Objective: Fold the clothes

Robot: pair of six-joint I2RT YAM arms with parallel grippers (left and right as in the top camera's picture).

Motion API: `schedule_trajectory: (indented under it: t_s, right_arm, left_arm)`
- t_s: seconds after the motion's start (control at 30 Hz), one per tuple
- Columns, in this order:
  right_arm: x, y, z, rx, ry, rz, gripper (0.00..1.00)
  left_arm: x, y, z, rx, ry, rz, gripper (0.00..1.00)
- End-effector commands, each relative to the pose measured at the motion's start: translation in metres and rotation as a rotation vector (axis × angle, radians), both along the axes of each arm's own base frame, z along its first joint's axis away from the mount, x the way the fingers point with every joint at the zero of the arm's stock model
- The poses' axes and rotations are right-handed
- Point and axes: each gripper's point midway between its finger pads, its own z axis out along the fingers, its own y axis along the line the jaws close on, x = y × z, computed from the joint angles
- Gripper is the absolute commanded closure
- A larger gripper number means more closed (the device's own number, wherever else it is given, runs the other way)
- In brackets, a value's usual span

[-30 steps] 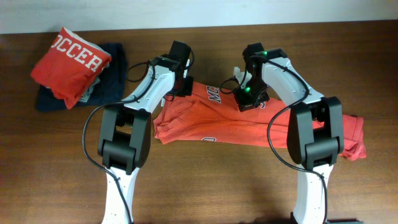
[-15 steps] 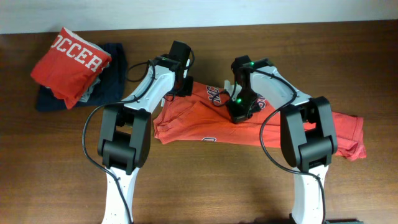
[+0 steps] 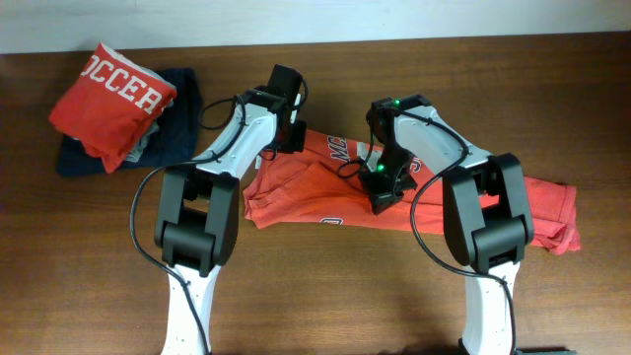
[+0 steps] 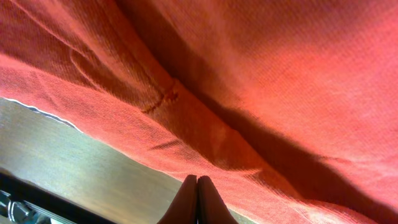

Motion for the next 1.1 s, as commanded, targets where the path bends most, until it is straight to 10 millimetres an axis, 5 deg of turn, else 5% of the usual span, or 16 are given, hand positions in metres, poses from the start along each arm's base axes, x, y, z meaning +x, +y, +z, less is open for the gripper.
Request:
schedule_trajectory:
  t_s: [0.0, 0.27, 0.6, 1.07]
  right_arm:
    - [0.013, -0.001, 0.013, 0.007, -0.074, -0.002, 0.96]
    - [0.047, -0.024, 0.018, 0.007, -0.163, -0.146, 0.96]
    - [0.065, -0.006, 0.019, 0.093, -0.229, -0.161, 0.96]
    - [0.03, 0.009, -0.004, 0.074, -0.148, -0.105, 0.96]
  left_arm:
    - [0.007, 0.008, 0.001, 0.015, -0.01, 0.005, 0.86]
    - [0.006, 0.012, 0.0, 0.017, -0.004, 0.012, 0.86]
    - [0.006, 0.012, 0.0, 0.018, -0.003, 0.012, 0.86]
    - [0.006, 0.012, 0.0, 0.018, -0.001, 0.013, 0.86]
